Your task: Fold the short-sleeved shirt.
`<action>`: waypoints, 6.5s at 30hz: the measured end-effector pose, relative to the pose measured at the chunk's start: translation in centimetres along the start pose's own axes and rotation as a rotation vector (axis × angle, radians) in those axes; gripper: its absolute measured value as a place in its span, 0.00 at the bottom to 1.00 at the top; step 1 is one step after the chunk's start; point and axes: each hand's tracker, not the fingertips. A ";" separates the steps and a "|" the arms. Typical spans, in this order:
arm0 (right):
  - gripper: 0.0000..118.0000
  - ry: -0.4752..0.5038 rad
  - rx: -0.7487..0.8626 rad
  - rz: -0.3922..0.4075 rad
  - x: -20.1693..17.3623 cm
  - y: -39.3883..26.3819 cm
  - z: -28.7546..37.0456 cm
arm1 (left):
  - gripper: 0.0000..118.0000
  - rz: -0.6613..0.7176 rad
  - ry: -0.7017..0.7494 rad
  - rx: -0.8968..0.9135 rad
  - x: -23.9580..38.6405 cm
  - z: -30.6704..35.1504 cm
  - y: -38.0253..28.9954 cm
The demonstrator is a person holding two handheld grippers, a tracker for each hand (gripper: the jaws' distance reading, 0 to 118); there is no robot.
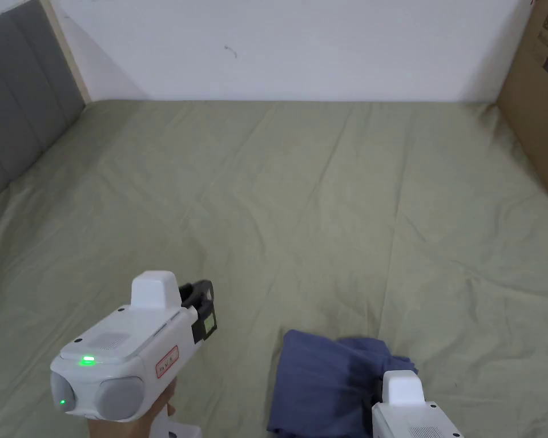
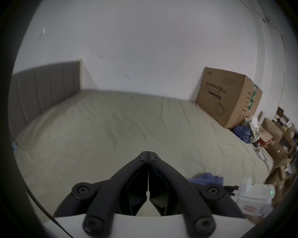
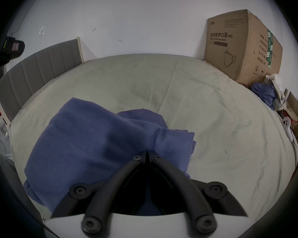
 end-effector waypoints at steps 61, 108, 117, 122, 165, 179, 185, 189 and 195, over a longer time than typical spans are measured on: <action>0.02 0.057 0.254 0.049 -4.2 12.5 5.6 | 0.15 0.171 0.322 -0.596 -39.5 -2.0 7.4; 0.02 -0.111 0.649 0.008 6.3 19.3 23.7 | 0.03 -0.223 0.220 0.607 6.7 8.8 8.9; 0.02 -0.140 0.657 -0.001 7.2 18.8 23.9 | 0.00 -0.251 0.178 0.553 8.3 7.4 7.9; 0.02 -0.150 0.655 -0.003 7.4 18.7 23.8 | 0.00 -0.246 0.159 0.537 8.6 7.1 7.9; 0.02 -0.154 0.656 0.008 7.3 18.6 24.1 | 0.00 -0.228 0.146 0.517 8.4 7.1 7.2; 0.02 -0.163 0.662 0.015 7.2 18.6 24.3 | 0.00 -0.228 0.147 0.522 8.4 7.2 7.1; 0.30 -0.149 0.650 0.008 7.1 18.5 24.3 | 0.20 -0.223 0.149 0.525 8.2 7.3 7.1; 0.84 -0.141 0.648 -0.003 7.1 18.5 24.3 | 0.82 -0.220 0.163 0.537 8.2 7.4 7.1; 0.96 -0.163 0.669 -0.006 7.0 18.4 24.4 | 1.00 -0.236 0.179 0.546 8.2 7.6 6.9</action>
